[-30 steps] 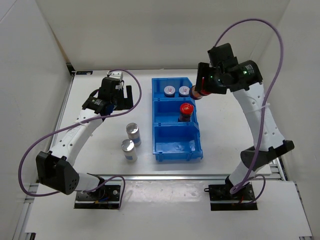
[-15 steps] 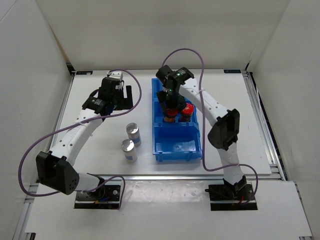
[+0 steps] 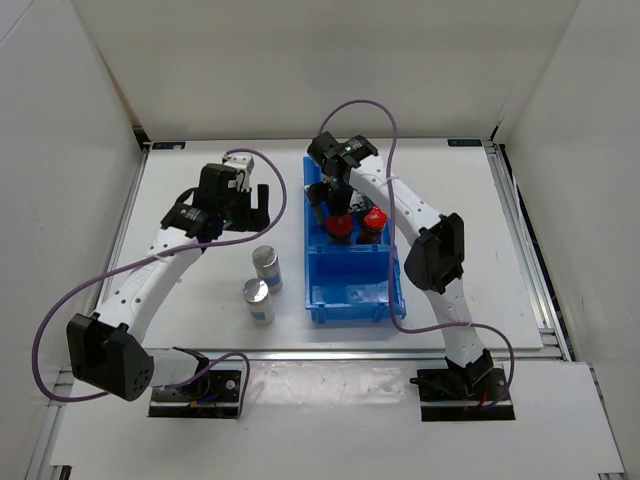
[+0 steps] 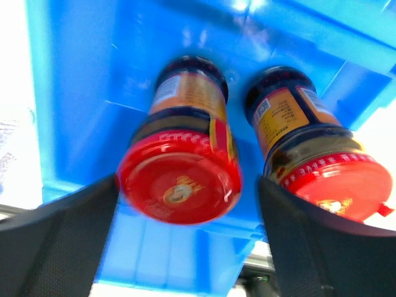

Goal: Organize the condiment bottles

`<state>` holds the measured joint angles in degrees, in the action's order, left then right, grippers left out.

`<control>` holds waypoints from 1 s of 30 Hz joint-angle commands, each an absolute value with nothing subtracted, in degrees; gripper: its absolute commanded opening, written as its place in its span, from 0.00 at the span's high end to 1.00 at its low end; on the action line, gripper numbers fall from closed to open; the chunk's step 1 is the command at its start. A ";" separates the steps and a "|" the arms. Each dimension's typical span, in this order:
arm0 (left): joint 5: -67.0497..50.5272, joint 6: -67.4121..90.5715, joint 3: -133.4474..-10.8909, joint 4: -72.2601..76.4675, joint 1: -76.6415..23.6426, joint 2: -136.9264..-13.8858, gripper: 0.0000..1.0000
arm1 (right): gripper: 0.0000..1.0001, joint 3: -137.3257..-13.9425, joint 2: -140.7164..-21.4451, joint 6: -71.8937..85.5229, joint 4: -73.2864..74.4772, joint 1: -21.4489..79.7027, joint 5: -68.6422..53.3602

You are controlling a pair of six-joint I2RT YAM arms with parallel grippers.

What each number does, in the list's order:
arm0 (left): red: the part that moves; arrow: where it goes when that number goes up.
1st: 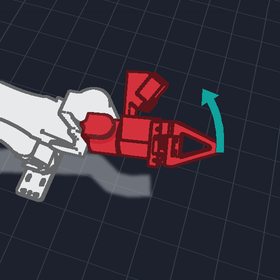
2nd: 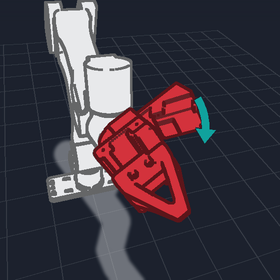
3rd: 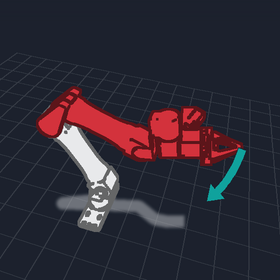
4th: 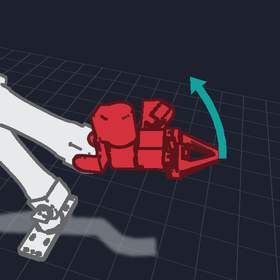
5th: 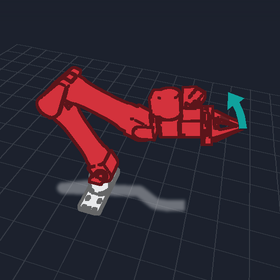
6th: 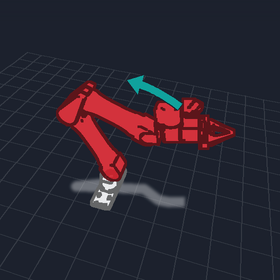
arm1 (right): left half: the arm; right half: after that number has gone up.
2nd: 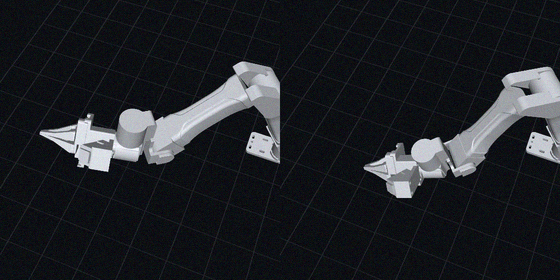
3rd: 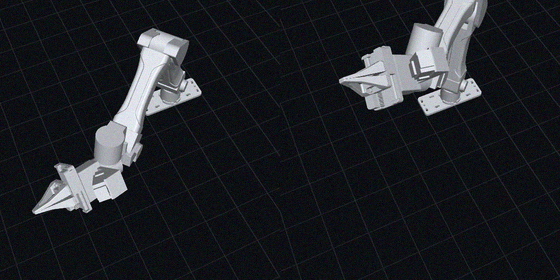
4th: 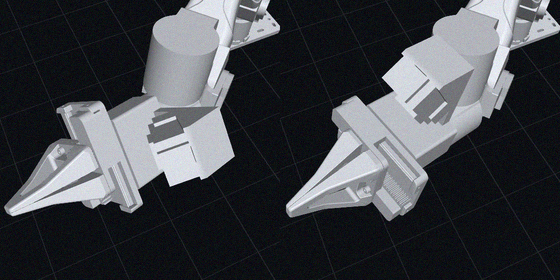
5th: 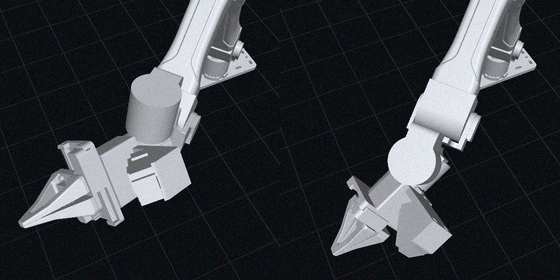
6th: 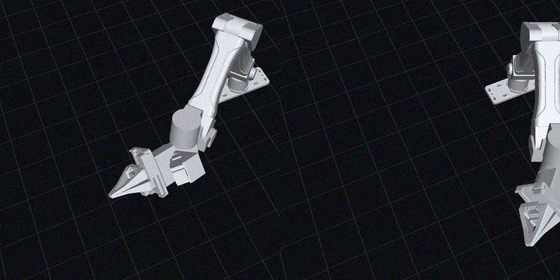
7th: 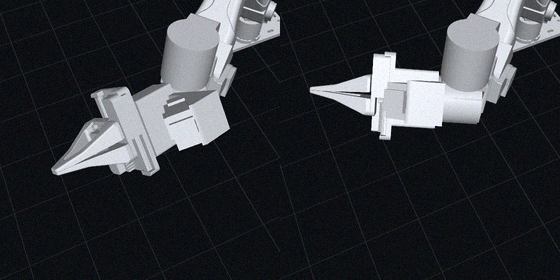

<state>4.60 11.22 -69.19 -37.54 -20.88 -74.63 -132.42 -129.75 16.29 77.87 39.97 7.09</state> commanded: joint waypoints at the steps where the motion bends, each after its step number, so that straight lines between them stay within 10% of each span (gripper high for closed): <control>1: -2.10 7.66 -66.63 -37.53 -20.83 -70.67 0.00 | 0.01 -138.07 -126.31 16.26 79.63 38.94 7.29; 22: -10.46 0.35 -61.53 -39.90 -25.66 -69.79 0.00 | 0.00 -133.87 -102.66 20.30 71.37 29.27 -0.88; 30: -9.23 1.41 -58.62 -40.43 -27.24 -70.31 0.19 | 0.00 -132.71 -102.13 20.30 72.51 27.69 -0.35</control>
